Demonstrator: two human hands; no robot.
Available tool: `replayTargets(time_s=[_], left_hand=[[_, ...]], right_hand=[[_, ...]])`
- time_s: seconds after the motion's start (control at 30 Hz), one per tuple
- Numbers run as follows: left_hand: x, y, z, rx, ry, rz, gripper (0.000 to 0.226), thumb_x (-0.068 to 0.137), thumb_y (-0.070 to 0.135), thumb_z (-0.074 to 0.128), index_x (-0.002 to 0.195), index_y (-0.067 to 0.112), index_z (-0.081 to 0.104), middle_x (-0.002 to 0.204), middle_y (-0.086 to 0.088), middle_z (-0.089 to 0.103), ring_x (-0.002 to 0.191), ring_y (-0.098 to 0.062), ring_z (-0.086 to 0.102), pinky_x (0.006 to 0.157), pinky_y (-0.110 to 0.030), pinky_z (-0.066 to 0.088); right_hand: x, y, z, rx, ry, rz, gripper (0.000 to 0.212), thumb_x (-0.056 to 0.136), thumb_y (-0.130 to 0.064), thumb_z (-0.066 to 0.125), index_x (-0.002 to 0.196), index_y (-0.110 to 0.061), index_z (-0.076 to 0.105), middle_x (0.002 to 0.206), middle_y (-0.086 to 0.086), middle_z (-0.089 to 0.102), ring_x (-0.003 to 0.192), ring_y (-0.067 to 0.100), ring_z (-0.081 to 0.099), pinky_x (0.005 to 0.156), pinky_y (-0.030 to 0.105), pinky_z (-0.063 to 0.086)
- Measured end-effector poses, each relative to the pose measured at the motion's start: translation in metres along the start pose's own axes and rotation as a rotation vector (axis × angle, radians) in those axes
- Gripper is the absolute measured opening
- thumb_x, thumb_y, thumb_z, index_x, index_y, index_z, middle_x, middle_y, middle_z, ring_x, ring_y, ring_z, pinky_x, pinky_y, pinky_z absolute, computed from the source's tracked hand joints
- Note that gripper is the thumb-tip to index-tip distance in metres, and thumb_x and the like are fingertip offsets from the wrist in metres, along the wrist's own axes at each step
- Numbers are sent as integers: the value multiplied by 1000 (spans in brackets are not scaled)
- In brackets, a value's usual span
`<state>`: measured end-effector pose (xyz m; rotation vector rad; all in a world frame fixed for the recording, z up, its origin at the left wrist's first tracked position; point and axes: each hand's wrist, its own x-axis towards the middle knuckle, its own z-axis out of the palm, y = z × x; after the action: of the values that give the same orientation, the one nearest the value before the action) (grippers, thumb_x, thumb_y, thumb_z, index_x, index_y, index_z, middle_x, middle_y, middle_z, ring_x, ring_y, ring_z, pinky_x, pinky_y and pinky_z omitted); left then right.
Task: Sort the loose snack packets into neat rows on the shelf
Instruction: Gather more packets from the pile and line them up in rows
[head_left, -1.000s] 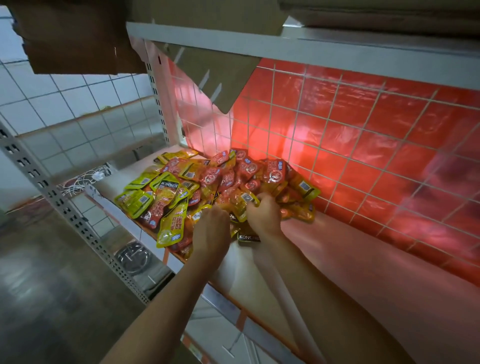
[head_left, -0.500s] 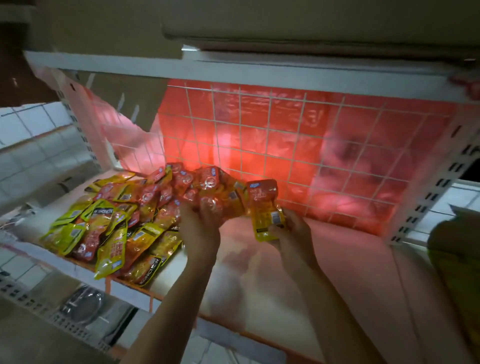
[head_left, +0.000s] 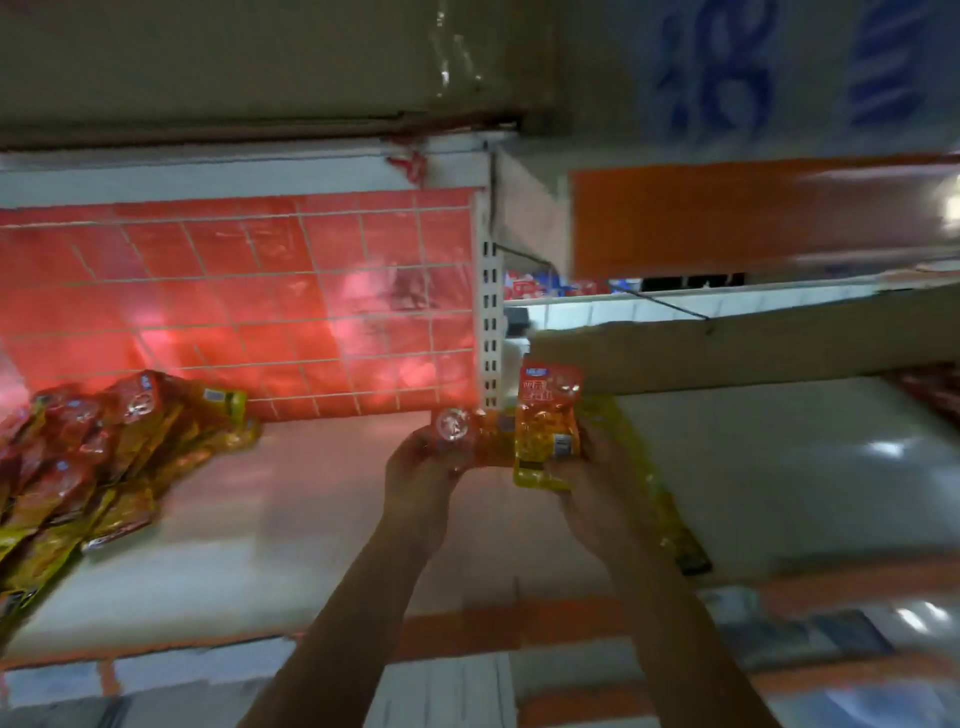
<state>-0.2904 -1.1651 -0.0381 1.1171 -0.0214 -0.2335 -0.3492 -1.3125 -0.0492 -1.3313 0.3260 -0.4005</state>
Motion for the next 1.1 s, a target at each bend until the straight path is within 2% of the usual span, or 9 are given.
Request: replayTargets(time_s=[0.13,0.2,0.3,0.37,0.47,0.67,0.83,0.93,1.1], left_hand=[[-34,-47,75,-146,-113,-153,16,78,1,64,89,12,68,84,-3,73,76,-18,66,71,-31,52],[-46,-75,109,-200,-178,-207,17,81,8,64,98,9,64,87,-7,71,72,-19,67,67,-35,54],[-62,-113,160,-256,-169,-295,29,73,15,68,100,8,60,77,-7,67,69,-22,64,57,-31,56],[-67,-133,191,-251,-156,-331,25,77,18,65,100,9,59,76,-6,67,74,-23,62,52,-26,54],[-74,-153,240,-133,-143,-419,23,87,27,64,101,10,58,76,-6,59,67,-19,61,52,-25,51],[-73,-181,325,187,-156,-479,24,80,19,74,90,6,56,61,-4,42,51,-13,42,48,-27,39],[-49,-212,394,-54,-176,-580,8,96,15,50,95,7,50,84,-14,61,70,-21,57,71,-34,49],[-35,-234,433,46,-305,-544,14,99,25,48,99,12,54,102,-15,67,83,-26,62,86,-40,50],[-25,-267,474,325,-416,-439,17,94,27,57,93,10,62,88,-12,69,82,-25,66,85,-37,52]], right_hand=[[-24,-25,-98,-146,151,-37,41,60,-15,68,102,-13,70,91,13,72,82,31,68,74,49,55],[-32,-36,-143,-202,196,-54,41,53,-21,69,93,-15,71,89,14,72,85,36,68,79,55,54],[-45,-49,-205,-206,236,-44,42,52,-12,64,94,-9,69,89,21,70,85,41,66,80,60,53],[-54,-60,-238,-196,264,-36,48,54,-9,59,100,-3,67,87,21,68,82,36,65,78,53,53],[-61,-72,-279,-205,281,-42,47,52,-8,55,98,-1,65,85,20,66,80,32,64,74,44,52],[-50,-77,-347,-132,329,-4,54,53,-6,57,107,2,61,97,27,65,92,44,64,83,55,53],[-21,-86,-406,-96,359,20,24,85,6,55,98,-11,65,93,16,67,87,35,65,82,52,53],[0,-95,-442,-110,383,-27,20,91,0,54,91,-17,66,89,10,67,88,32,64,83,51,51],[26,-100,-500,-162,479,-61,12,92,-4,54,96,-10,63,89,13,65,83,28,63,75,44,52]])
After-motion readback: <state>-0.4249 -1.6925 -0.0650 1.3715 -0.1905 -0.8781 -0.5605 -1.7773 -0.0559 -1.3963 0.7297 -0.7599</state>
